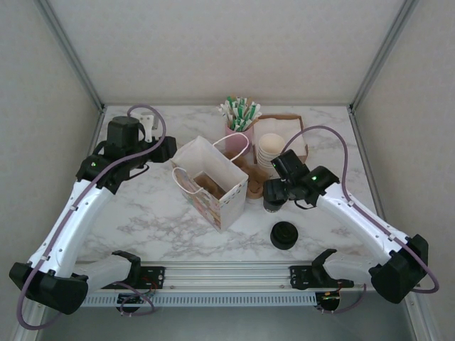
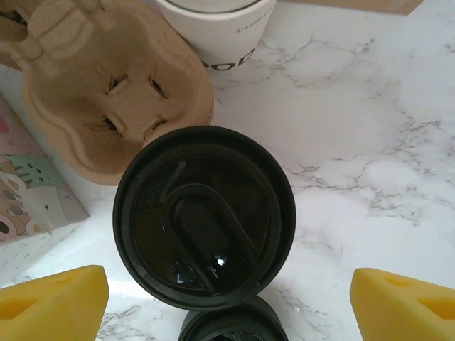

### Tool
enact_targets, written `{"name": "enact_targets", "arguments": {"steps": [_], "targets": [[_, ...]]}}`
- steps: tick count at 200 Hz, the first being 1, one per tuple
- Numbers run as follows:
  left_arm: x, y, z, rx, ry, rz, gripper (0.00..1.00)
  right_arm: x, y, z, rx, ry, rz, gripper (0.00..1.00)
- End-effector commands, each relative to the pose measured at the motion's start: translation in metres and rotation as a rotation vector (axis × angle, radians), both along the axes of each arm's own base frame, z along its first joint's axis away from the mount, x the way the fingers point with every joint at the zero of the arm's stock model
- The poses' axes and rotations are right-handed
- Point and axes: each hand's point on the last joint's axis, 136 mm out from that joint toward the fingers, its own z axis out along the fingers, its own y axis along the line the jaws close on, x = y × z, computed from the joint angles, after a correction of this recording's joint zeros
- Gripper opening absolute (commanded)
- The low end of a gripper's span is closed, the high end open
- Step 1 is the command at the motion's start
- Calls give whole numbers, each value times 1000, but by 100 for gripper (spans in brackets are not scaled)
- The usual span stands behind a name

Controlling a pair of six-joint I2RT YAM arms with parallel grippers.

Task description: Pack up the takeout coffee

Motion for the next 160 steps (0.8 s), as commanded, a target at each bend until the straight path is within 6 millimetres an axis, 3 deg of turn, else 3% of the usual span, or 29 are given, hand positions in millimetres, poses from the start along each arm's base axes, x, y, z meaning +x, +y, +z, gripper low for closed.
{"name": "enact_targets", "arguments": {"steps": [1,39,160], "targets": [[-1,0,4,-25,-11,0,60,5,9,-6,26,2,28,87],[0,1,3,-19,-11,2,60,8,16,-19,18,30,64,86],[0,1,2,-15,-8,5,60,8,12,-36,-48,76,76,82]]}}
